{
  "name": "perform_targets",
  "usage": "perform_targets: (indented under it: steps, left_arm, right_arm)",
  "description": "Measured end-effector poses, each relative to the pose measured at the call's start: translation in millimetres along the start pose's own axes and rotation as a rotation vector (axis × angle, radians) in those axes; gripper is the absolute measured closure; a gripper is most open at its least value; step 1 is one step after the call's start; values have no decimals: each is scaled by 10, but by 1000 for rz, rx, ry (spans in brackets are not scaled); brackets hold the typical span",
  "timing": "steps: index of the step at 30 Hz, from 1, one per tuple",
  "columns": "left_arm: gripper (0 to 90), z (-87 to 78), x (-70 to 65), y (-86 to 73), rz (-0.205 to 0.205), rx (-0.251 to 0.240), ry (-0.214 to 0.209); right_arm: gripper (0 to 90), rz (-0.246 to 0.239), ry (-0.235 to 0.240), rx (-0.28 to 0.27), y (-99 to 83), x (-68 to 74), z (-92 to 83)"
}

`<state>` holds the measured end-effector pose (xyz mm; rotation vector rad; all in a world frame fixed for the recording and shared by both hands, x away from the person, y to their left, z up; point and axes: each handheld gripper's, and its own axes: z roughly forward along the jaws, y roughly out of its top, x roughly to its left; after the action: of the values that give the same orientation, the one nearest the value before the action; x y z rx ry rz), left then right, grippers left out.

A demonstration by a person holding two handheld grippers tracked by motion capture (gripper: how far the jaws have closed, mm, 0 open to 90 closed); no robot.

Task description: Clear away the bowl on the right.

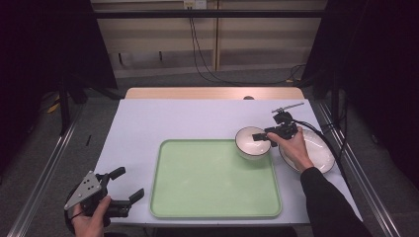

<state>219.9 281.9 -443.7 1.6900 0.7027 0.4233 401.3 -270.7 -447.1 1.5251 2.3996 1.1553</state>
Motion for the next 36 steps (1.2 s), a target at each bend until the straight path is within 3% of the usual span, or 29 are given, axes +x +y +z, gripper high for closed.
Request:
perform_targets:
  steps: [4,6,11,14,16,17,20,22,29,34,36]
  left_arm:
    - [17,-2,0,1,3,0,2]
    - [17,3,-4,-1,-7,-6,2]
    - [17,-4,-1,2,4,2,6]
    - [17,-2,-4,2,1,-1,7]
    - [17,1,-1,1,0,-2,2]
    - [17,1,-1,1,0,-2,2]
    - [17,-2,-3,3,1,-1,9]
    - [17,-2,-4,2,-2,-3,9]
    - [17,-3,-5,3,-1,-2,11]
    - [17,-8,-9,5,6,5,12]
    - [17,-9,-3,2,1,-1,11]
  right_arm:
    - [8,-21,13,-33,1,5,-42]
    - [41,-22,25,-47,3,10,-70]
    - [59,-5,-11,-63,-30,-8,-145]
    - [49,10,-3,-109,-80,-42,-195]
    - [45,-15,-83,-117,-109,-20,-232]
    - [44,-21,-97,-121,-117,-13,-251]
    - [38,-23,-107,-143,-134,-15,-316]
    - [40,-13,-72,-184,-149,-32,-384]
    - [37,-54,-128,-228,-265,-21,-559]
    - [23,-16,-115,-243,-357,-52,-636]
    - [22,-33,-152,-257,-398,-54,-670]
